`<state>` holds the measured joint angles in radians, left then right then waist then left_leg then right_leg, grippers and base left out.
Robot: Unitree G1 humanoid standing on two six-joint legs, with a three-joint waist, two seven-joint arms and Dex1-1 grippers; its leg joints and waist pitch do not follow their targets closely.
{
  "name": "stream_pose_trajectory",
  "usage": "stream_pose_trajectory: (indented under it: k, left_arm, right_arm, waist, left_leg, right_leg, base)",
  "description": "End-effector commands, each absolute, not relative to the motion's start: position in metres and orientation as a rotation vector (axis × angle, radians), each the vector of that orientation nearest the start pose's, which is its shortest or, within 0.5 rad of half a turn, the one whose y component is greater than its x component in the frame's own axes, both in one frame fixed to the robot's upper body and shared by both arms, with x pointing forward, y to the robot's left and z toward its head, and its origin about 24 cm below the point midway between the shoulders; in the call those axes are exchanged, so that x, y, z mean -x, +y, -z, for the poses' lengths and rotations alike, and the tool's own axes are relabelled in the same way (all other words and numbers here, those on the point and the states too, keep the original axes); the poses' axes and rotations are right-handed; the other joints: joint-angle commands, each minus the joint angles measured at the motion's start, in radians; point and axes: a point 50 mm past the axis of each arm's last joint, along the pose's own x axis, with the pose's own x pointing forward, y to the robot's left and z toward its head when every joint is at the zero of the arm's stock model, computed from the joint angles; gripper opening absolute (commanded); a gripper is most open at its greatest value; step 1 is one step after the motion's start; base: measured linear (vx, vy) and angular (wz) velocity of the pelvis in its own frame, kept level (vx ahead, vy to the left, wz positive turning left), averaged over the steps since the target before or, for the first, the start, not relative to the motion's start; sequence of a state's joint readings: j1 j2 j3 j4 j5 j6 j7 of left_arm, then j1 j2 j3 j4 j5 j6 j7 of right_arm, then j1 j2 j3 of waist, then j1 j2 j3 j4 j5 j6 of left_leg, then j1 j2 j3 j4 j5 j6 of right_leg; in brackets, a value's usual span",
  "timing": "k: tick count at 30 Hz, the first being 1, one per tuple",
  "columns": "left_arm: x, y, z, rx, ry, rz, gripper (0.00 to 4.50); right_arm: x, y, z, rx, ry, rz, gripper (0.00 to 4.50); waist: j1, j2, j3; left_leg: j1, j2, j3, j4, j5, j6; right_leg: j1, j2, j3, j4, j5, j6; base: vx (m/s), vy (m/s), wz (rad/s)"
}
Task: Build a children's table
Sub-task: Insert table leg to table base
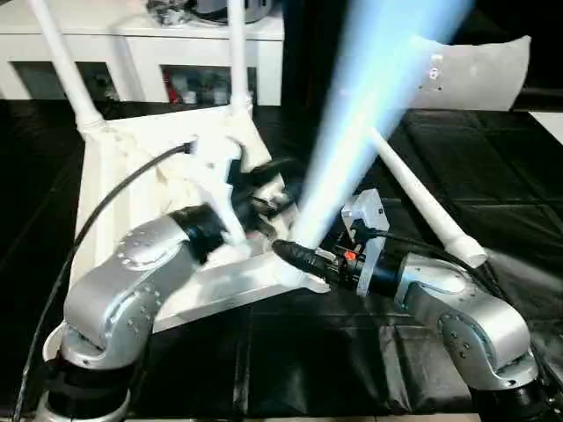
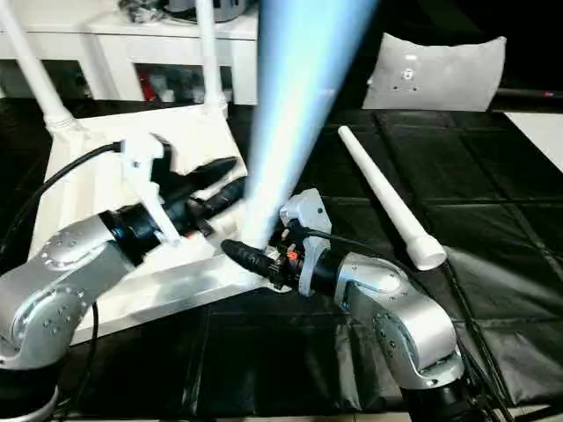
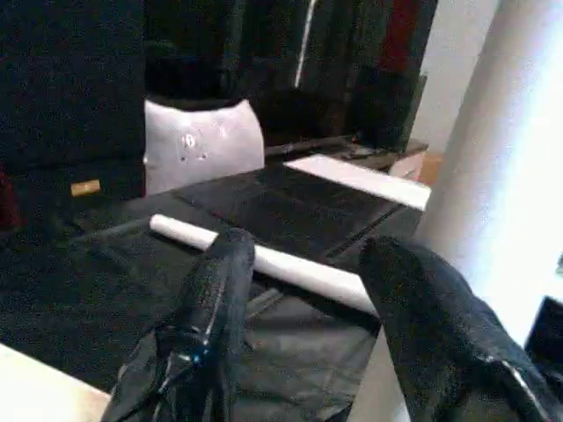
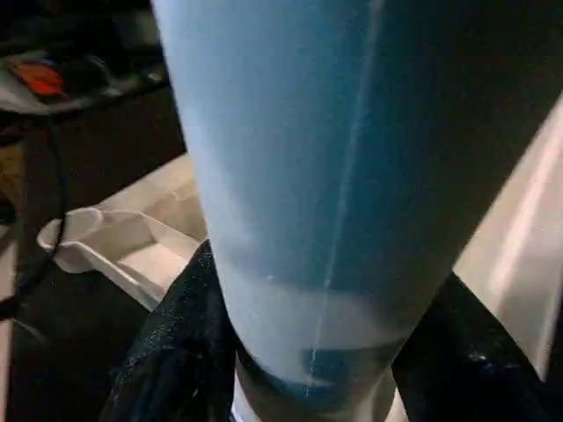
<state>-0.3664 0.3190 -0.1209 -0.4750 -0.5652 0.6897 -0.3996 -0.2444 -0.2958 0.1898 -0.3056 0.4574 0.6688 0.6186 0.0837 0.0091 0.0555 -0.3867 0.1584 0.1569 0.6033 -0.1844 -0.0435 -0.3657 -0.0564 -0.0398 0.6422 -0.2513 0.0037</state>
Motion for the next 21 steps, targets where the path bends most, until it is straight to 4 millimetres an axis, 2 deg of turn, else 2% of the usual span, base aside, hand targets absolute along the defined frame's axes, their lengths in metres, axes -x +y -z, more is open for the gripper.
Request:
stream_pose_trajectory:
  k: [1,2,5,8,10,13,14,16,17,18,21]
  left_arm:
    - [-0.247,0.076,-0.177,0.005,-0.074,1.038,2.52]
    - [-0.247,0.077,-0.176,-0.015,-0.077,1.037,2.52]
    - [-0.248,0.08,-0.173,-0.057,-0.076,1.036,2.52]
    - [-0.251,0.09,-0.167,-0.033,-0.061,1.003,2.52]
    - [-0.252,0.102,-0.156,-0.054,-0.026,0.983,2.52]
    - [-0.248,0.116,-0.142,-0.066,0.021,0.997,2.52]
    - [-0.244,0.119,-0.135,-0.063,0.056,1.024,2.52]
    - [-0.241,0.121,-0.131,-0.064,0.084,1.049,2.71]
    - [-0.234,0.122,-0.119,-0.067,0.168,1.121,2.71]
    - [-0.233,0.122,-0.117,-0.071,0.186,1.137,2.88]
    - [-0.229,0.125,-0.101,-0.115,0.293,1.21,2.99]
  right_arm:
    - [-0.258,-0.093,-0.11,-0.081,0.195,-0.993,1.9]
    - [-0.259,-0.093,-0.11,-0.083,0.192,-0.988,1.9]
    - [-0.26,-0.094,-0.11,-0.087,0.185,-0.975,1.9]
    - [-0.26,-0.099,-0.112,-0.112,0.174,-0.953,1.9]
    - [-0.26,-0.107,-0.113,-0.124,0.166,-0.917,1.9]
    - [-0.26,-0.12,-0.115,-0.131,0.16,-0.865,1.89]
    - [-0.26,-0.124,-0.116,-0.128,0.159,-0.846,1.89]
    - [-0.26,-0.128,-0.116,-0.125,0.158,-0.834,1.89]
    - [-0.26,-0.135,-0.118,-0.118,0.16,-0.811,1.89]
    - [-0.26,-0.137,-0.118,-0.117,0.161,-0.807,1.89]
    - [-0.258,-0.143,-0.117,-0.101,0.18,-0.796,1.89]
  waist:
    - [-0.004,0.005,-0.054]
    - [-0.002,0.01,-0.054]
    - [-0.003,0.009,-0.054]
    - [-0.003,0.014,-0.053]
    - [-0.002,0.012,-0.054]
    - [-0.005,0.016,-0.053]
    - [-0.006,0.019,-0.049]
    - [-0.006,0.018,-0.048]
    - [-0.006,0.016,-0.047]
    - [-0.005,0.018,-0.045]
    - [-0.006,0.016,-0.044]
  left_leg:
    - [0.018,0.06,-0.019,-0.072,-0.134,-0.029]
    - [0.018,0.061,-0.021,-0.072,-0.142,-0.032]
    - [0.02,0.061,-0.021,-0.074,-0.156,-0.039]
    - [0.019,0.06,-0.022,-0.073,-0.15,-0.044]
    - [0.018,0.06,-0.023,-0.073,-0.142,-0.04]
    - [0.022,0.059,-0.021,-0.075,-0.153,-0.044]
    - [0.022,0.06,-0.021,-0.078,-0.172,-0.048]
    - [0.024,0.06,-0.021,-0.081,-0.195,-0.049]
    - [0.026,0.06,-0.02,-0.081,-0.202,-0.048]
    - [0.025,0.06,-0.021,-0.083,-0.209,-0.047]
    - [0.027,0.059,-0.019,-0.084,-0.215,-0.043]
  right_leg:
    - [0.035,-0.075,0.05,-0.082,-0.023,-0.168]
    - [0.036,-0.076,0.05,-0.081,-0.034,-0.167]
    - [0.033,-0.074,0.05,-0.083,-0.041,-0.163]
    - [0.033,-0.073,0.05,-0.08,-0.003,-0.171]
    - [0.035,-0.074,0.05,-0.079,0.015,-0.17]
    - [0.031,-0.07,0.049,-0.077,0.013,-0.164]
    - [0.028,-0.07,0.049,-0.079,-0.002,-0.167]
    - [0.029,-0.072,0.05,-0.081,-0.034,-0.166]
    - [0.027,-0.073,0.051,-0.084,-0.049,-0.169]
    - [0.026,-0.072,0.051,-0.083,-0.069,-0.168]
    - [0.023,-0.071,0.052,-0.087,-0.099,-0.161]
  base:
    - [0.0,0.0,0.0]
    - [0.0,0.0,0.0]
    - [0.0,0.0,0.0]
    - [0.0,0.0,0.0]
    - [0.0,0.0,0.0]
    - [0.0,0.0,0.0]
    - [0.0,0.0,0.0]
    - [0.0,0.0,0.0]
    - [0.0,0.0,0.0]
    - [0.0,0.0,0.0]
    - [0.0,0.0,0.0]
